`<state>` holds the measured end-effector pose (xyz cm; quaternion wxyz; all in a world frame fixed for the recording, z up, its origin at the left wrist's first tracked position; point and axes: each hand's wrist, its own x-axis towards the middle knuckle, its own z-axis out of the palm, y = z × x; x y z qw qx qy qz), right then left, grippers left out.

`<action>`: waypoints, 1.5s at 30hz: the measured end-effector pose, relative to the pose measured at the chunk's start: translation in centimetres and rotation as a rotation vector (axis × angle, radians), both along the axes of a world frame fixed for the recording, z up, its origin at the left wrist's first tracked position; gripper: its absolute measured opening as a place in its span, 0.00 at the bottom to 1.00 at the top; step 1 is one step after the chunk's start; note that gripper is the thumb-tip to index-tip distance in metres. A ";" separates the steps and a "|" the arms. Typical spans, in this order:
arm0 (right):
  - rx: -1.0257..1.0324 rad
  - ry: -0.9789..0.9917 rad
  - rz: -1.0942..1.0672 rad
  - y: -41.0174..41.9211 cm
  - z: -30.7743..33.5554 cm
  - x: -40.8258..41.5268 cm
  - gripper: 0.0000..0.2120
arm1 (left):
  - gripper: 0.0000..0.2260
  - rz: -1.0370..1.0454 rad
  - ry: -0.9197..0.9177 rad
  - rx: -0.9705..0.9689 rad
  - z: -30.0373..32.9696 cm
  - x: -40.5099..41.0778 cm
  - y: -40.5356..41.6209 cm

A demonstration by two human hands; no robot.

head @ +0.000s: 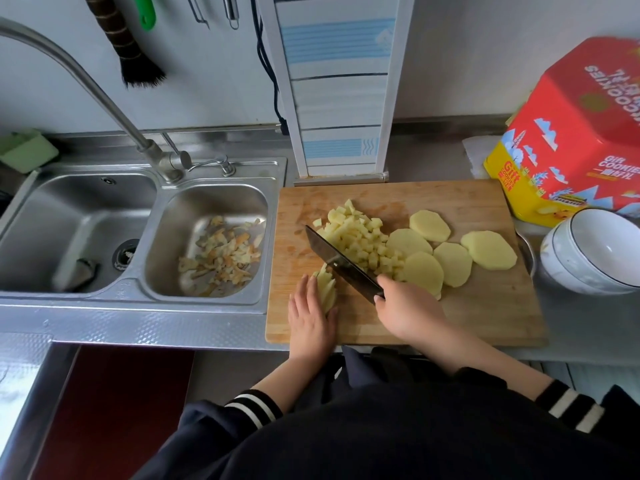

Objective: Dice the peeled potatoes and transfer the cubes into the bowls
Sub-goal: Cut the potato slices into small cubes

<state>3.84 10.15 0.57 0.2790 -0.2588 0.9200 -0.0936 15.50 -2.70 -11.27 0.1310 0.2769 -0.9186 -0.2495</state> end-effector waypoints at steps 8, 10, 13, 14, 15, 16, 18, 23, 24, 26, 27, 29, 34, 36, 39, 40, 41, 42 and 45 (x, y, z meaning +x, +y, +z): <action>0.097 0.028 0.069 0.2 1.4 -0.8 0.12 | 0.29 -0.036 0.002 -0.034 -0.6 -0.5 -0.4; 0.119 0.019 0.068 0.6 1.8 -1.3 0.15 | 0.30 -0.079 0.005 -0.082 -0.9 -0.5 -0.9; 0.125 -0.003 0.087 0.8 1.9 -1.3 0.15 | 0.35 -0.120 0.020 -0.150 -1.0 -0.4 -1.6; 0.123 -0.005 0.095 0.9 1.9 -1.1 0.15 | 0.36 -0.117 0.022 -0.154 -1.0 -0.5 -1.7; 0.115 -0.002 0.102 0.8 1.8 -0.9 0.14 | 0.37 -0.104 0.020 -0.148 -0.9 -0.5 -1.7; 0.104 0.003 0.103 0.9 1.7 -0.7 0.14 | 0.37 -0.088 0.012 -0.139 -0.8 -0.6 -1.7; 0.083 0.012 0.099 1.0 1.5 -0.5 0.14 | 0.37 -0.069 -0.008 -0.138 -0.6 -0.7 -1.8; 0.008 0.066 0.067 1.3 1.5 0.2 0.12 | 0.28 -0.118 0.030 -0.218 -0.2 0.1 -2.6; -0.004 0.079 0.063 1.3 1.7 0.2 0.12 | 0.23 -0.142 0.063 -0.229 -0.2 0.3 -2.8; -0.011 0.102 0.084 1.0 2.2 0.3 0.12 | 0.17 -0.181 0.127 -0.268 -0.4 0.7 -3.1; -0.010 0.110 0.104 0.8 2.4 0.4 0.12 | 0.15 -0.192 0.154 -0.289 -0.6 0.8 -3.2; 0.011 0.108 0.145 0.2 2.7 0.6 0.12 | 0.13 -0.201 0.178 -0.314 -0.9 0.6 -3.2; 0.098 0.048 0.206 -0.5 2.5 1.1 0.10 | 0.15 -0.195 0.112 -0.342 -1.3 0.1 -3.4; 0.119 0.042 0.211 -0.6 2.4 1.1 0.09 | 0.16 -0.190 0.098 -0.348 -1.4 0.0 -3.5; 0.138 0.036 0.215 -0.8 2.2 1.0 0.09 | 0.16 -0.196 0.106 -0.339 -1.6 0.0 -3.6; 0.141 0.038 0.214 -0.9 2.2 1.0 0.09 | 0.16 -0.198 0.110 -0.333 -1.6 0.0 -3.7; 0.142 0.040 0.212 -1.0 2.1 1.0 0.09 | 0.16 -0.202 0.112 -0.330 -1.6 0.0 -3.8; 0.145 0.040 0.212 -1.1 2.0 1.0 0.09 | 0.16 -0.207 0.110 -0.330 -1.6 0.0 -3.8; 0.167 0.050 0.215 -1.4 1.6 0.9 0.07 | 0.17 -0.207 0.107 -0.324 -1.7 -0.1 -3.9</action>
